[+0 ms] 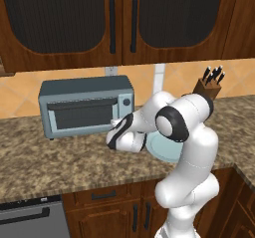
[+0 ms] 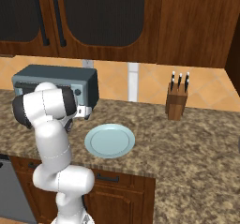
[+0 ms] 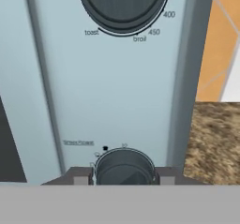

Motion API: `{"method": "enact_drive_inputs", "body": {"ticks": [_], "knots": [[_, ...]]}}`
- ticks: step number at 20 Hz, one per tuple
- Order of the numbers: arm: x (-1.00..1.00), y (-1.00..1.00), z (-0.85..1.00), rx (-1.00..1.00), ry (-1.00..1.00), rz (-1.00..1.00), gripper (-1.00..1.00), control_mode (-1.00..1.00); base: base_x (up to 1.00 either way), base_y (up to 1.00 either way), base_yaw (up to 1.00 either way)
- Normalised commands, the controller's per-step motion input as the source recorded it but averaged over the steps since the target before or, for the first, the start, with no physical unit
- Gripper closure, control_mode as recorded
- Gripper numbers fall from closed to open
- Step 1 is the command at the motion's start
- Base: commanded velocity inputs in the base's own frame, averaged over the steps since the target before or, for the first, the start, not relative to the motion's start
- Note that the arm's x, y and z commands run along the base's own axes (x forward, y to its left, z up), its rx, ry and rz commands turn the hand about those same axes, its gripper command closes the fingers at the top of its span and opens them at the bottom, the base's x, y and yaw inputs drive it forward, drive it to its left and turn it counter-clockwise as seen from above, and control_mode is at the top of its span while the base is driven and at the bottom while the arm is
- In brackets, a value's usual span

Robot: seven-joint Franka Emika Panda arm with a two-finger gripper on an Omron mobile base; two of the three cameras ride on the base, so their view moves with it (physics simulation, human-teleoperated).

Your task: Pick up the kebab skewer and baguette bread, and place them inside the toaster oven. Close the toaster oven door and start by setting the timer.

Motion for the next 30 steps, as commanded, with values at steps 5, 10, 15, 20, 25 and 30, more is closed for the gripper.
{"method": "enact_drive_inputs", "body": {"ticks": [5,10,15,20,25,30], "knots": [[0.00,0.00,0.00,0.00,0.00,0.00,1.00,-1.00,0.00,0.00,0.00],[0.00,-0.04,-0.01,0.08,-0.04,0.00,1.00,-1.00,0.00,0.00,0.00],[0.00,-0.24,-0.01,0.27,-0.06,0.00,1.00,-1.00,0.00,0.00,0.00],[0.00,-0.25,-0.07,0.32,-0.05,0.00,1.00,-1.00,0.00,0.00,0.00],[0.00,-0.30,-0.08,0.38,-0.05,0.00,1.00,-1.00,0.00,0.00,0.00],[0.00,-0.23,-0.17,0.41,-0.07,0.00,1.00,-1.00,0.00,0.00,0.00]]}}
